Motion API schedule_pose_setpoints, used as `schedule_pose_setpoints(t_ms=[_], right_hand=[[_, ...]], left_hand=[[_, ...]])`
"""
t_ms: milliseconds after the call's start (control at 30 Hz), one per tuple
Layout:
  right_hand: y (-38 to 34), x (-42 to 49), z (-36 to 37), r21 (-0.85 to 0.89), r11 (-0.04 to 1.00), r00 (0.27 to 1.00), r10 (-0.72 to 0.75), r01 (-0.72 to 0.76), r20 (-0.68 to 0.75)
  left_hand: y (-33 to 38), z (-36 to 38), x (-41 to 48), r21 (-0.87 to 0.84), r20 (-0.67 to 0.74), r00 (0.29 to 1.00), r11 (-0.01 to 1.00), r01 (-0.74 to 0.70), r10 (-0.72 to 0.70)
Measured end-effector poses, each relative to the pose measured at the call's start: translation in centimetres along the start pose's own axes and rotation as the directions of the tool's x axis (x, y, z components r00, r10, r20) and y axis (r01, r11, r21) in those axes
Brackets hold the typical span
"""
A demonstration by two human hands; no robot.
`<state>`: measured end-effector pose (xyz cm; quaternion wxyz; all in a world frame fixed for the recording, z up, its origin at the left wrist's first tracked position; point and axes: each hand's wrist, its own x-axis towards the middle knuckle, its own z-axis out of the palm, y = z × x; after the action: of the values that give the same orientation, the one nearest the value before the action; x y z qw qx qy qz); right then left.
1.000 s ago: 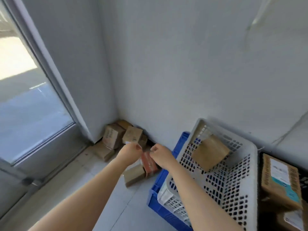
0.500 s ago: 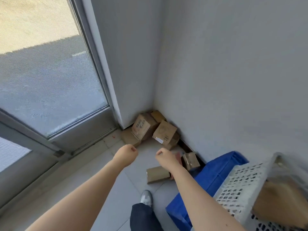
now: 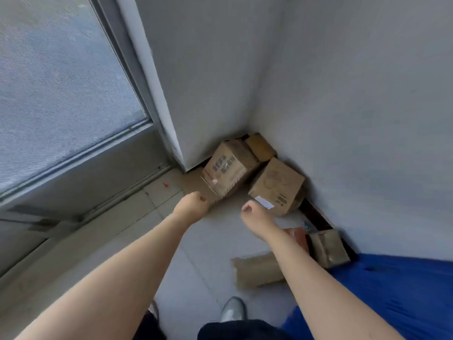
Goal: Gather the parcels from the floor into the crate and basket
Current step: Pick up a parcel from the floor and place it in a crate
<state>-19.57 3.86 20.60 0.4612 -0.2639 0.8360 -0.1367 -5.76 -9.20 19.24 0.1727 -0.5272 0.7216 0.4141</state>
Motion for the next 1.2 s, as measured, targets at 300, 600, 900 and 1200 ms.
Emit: schedule_pose_setpoints(t_ms=[300, 600, 900, 1200], right_hand=[[5.1, 30.3, 16.8, -0.258, 0.942, 0.976, -0.219, 0.212, 0.002], [3.2, 38.1, 22.1, -0.592, 0.773, 0.915, -0.378, 0.231, -0.137], [6.1, 39.1, 22.3, -0.300, 0.952, 0.970, -0.120, 0.052, -0.212], [9.9, 37.0, 25.0, 0.230, 0.963, 0.990, -0.125, 0.138, -0.073]], left_hand=[[-13.5, 11.3, 29.3, 0.015, -0.150, 0.989, 1.000, 0.022, -0.019], [-17.4, 14.9, 36.8, 0.053, -0.410, 0.895, 0.985, -0.166, 0.173], [-23.9, 12.9, 39.6, -0.733, -0.064, 0.986, 0.678, 0.058, -0.153], [-23.8, 14.2, 38.0, -0.750, 0.218, 0.975, 0.646, 0.139, 0.043]])
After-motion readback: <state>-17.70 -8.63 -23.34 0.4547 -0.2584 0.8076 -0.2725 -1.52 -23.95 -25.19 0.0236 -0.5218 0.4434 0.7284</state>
